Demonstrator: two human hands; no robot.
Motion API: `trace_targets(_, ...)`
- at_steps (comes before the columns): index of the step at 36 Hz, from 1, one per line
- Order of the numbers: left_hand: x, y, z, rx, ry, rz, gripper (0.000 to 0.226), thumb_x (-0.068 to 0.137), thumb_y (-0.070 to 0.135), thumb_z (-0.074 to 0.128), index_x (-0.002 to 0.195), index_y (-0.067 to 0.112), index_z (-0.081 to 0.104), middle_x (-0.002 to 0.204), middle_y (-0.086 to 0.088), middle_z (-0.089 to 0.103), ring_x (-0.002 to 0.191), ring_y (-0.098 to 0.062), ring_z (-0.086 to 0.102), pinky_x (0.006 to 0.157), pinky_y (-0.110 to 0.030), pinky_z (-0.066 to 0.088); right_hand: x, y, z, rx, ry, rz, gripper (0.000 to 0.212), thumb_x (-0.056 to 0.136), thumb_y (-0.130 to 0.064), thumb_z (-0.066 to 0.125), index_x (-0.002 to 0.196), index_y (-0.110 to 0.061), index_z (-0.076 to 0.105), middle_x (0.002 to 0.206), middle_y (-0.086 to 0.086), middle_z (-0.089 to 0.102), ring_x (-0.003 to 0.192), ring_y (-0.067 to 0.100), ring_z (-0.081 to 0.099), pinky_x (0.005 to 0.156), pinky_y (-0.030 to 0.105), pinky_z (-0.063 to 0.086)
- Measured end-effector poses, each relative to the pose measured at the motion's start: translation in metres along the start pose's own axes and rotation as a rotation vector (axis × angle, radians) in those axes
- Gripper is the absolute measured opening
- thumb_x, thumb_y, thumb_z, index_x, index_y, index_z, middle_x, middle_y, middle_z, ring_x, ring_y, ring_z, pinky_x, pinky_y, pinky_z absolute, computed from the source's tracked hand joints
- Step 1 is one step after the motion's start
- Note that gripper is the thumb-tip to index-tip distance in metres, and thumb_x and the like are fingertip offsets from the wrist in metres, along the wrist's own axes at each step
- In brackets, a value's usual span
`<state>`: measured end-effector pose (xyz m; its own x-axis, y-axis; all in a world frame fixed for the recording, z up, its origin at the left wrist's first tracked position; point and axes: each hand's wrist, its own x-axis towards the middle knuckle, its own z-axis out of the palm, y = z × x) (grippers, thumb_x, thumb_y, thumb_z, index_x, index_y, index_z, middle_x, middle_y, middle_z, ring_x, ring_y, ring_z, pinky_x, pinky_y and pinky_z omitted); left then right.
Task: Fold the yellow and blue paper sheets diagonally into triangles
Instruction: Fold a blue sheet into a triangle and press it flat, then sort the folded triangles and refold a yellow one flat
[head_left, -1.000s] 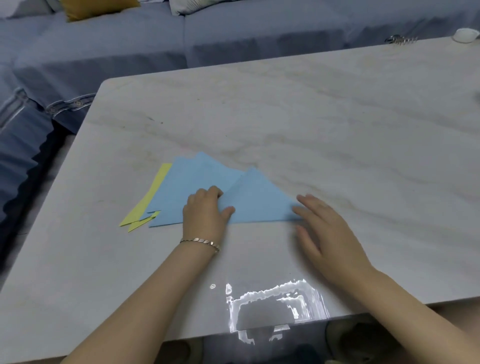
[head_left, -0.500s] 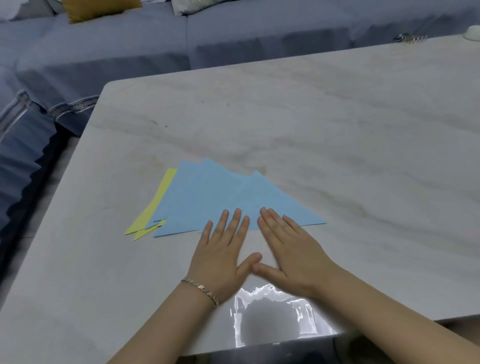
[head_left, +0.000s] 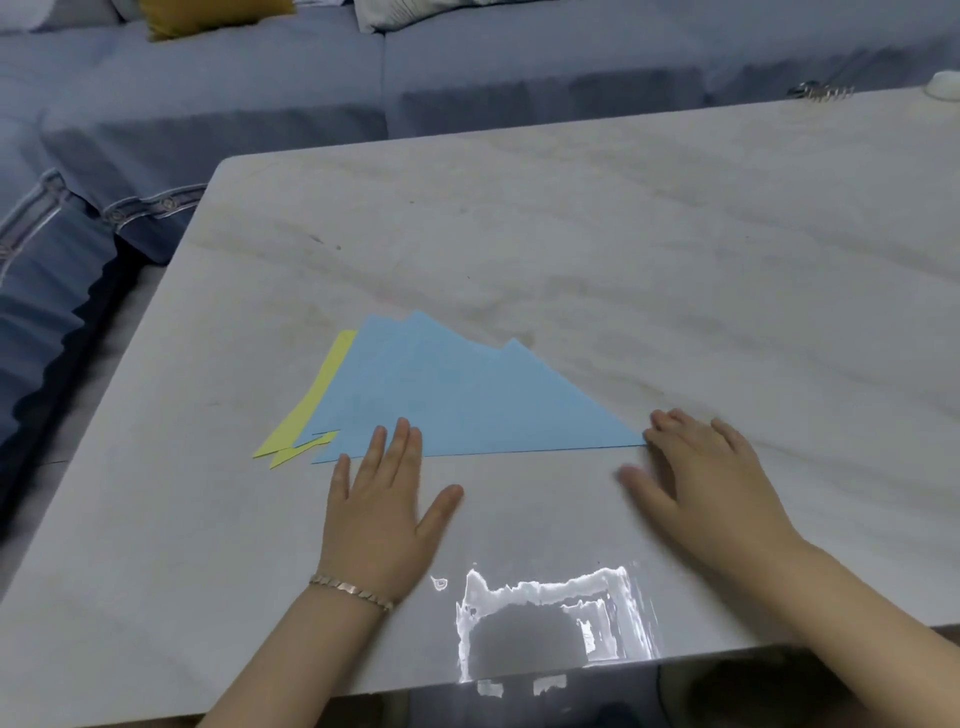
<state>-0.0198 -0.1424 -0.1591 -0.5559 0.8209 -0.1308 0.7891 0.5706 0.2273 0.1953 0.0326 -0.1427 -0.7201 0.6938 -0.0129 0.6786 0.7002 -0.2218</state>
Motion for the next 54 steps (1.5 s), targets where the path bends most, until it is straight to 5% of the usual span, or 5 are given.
trace_targets(7, 0.025, -0.002, -0.016, -0.296, 0.266, -0.137, 0.025, 0.083, 0.027, 0.054, 0.096, 0.011, 0.068, 0.125, -0.008, 0.055, 0.117, -0.028, 0.047, 0.095, -0.036, 0.034, 0.073, -0.056, -0.008, 0.208, -0.135, 0.221, 0.081, 0.07, -0.053, 0.067, 0.133, -0.016, 0.033, 0.127, 0.01, 0.043, 0.12, 0.029, 0.036, 0.097, 0.038, 0.032)
trace_targets(19, 0.04, -0.017, -0.033, -0.231, 0.165, -0.296, 0.069, 0.074, 0.034, 0.07, 0.133, 0.016, 0.04, 0.129, -0.011, 0.051, 0.12, -0.033, 0.041, 0.097, -0.042, 0.035, 0.061, -0.031, 0.001, 0.611, 0.033, 0.243, 0.015, 0.078, -0.024, 0.067, 0.071, -0.017, 0.056, 0.074, -0.001, 0.056, 0.072, 0.016, 0.05, 0.056, 0.025, 0.032)
trace_targets(33, 0.031, -0.01, -0.031, -0.093, 0.331, -0.19, 0.056, 0.071, 0.013, 0.075, 0.122, 0.005, 0.054, 0.105, -0.021, 0.057, 0.097, -0.039, 0.052, 0.08, -0.044, 0.041, 0.055, 0.065, -0.025, 0.414, 0.332, 0.708, 0.045, 0.087, -0.021, 0.052, 0.127, -0.005, 0.043, 0.12, 0.02, 0.055, 0.113, 0.037, 0.046, 0.092, 0.042, 0.037)
trace_targets(45, 0.033, 0.048, -0.043, -0.788, 0.42, -0.006, 0.026, 0.083, 0.0, 0.058, 0.103, 0.016, 0.064, 0.084, 0.015, 0.053, 0.073, -0.003, 0.053, 0.068, 0.0, 0.037, 0.038, -0.009, -0.008, 0.405, 0.36, 0.057, 0.03, 0.084, -0.014, 0.045, 0.11, -0.005, 0.058, 0.122, 0.016, 0.05, 0.118, 0.025, 0.037, 0.099, 0.021, 0.022)
trace_targets(54, 0.047, 0.053, -0.003, -0.279, 0.28, 0.2, 0.031, 0.078, 0.004, 0.048, 0.104, -0.001, 0.064, 0.116, -0.028, 0.059, 0.104, -0.043, 0.059, 0.089, -0.045, 0.047, 0.025, -0.044, 0.024, 0.205, 0.042, -0.304, 0.065, 0.094, -0.049, 0.011, 0.137, -0.007, 0.036, 0.147, 0.01, 0.032, 0.137, 0.024, 0.021, 0.11, 0.043, 0.012)
